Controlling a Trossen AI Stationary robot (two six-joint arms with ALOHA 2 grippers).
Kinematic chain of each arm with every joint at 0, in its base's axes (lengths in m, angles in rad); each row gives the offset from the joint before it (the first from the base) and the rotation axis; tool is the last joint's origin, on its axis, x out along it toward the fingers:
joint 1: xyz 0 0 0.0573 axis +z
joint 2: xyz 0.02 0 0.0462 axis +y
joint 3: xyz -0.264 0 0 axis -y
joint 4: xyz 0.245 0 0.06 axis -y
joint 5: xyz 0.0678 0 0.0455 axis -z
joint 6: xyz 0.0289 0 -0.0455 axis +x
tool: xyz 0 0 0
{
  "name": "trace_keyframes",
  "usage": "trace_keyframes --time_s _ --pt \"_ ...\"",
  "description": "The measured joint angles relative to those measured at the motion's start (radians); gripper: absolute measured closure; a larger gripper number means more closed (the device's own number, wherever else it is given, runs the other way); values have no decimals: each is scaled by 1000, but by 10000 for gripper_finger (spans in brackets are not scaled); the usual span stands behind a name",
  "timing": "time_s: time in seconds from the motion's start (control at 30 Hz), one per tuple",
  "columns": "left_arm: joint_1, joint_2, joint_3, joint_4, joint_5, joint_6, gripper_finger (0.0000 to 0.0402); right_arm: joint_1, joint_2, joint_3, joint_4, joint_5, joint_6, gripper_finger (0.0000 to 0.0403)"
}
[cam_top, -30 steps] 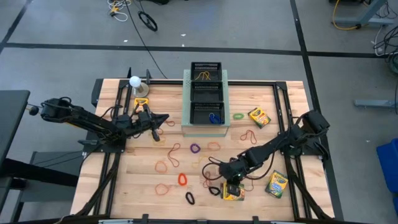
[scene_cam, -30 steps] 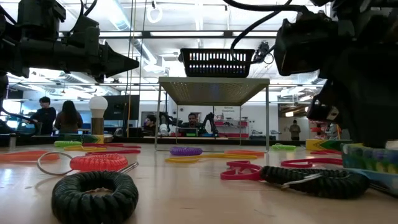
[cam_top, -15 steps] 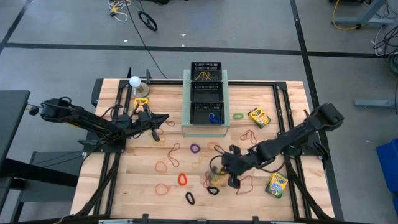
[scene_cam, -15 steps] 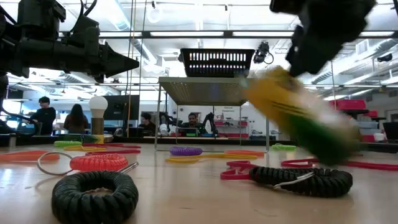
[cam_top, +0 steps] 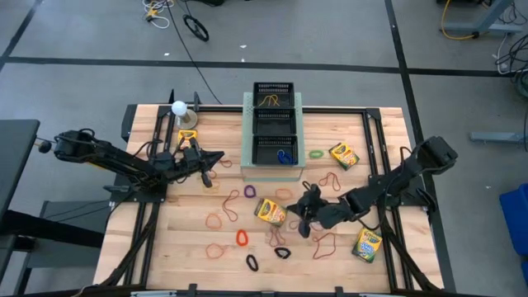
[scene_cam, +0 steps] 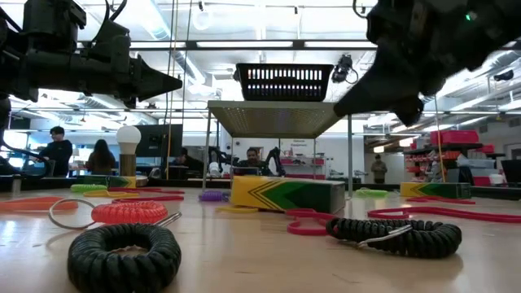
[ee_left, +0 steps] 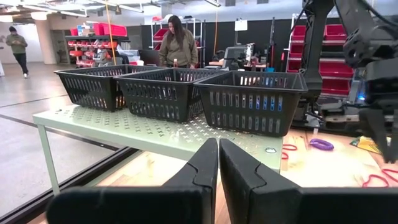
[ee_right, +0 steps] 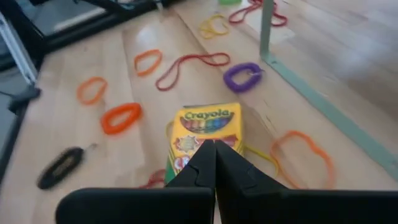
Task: Pick & Place Office Desk Supplies
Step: Put the yellow crayon box into the middle black bin on the shelf
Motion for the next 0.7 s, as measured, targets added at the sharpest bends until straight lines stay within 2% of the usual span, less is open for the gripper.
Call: trace_keyframes --time_s 0.07,0.23,0.43,0.57,0.7 --pt "0 0 0 0 0 0 379 -3 0 48 -44 -27 2 397" --pt "0 0 0 0 0 0 379 -27 37 188 -339 -71 80 364" --pt "0 0 0 2 0 0 379 -45 95 230 -394 -120 163 307" --pt "0 0 0 0 0 0 379 -47 98 229 -396 -120 35 289" --pt "0 0 0 0 0 0 379 -60 98 148 -310 -131 -115 318"
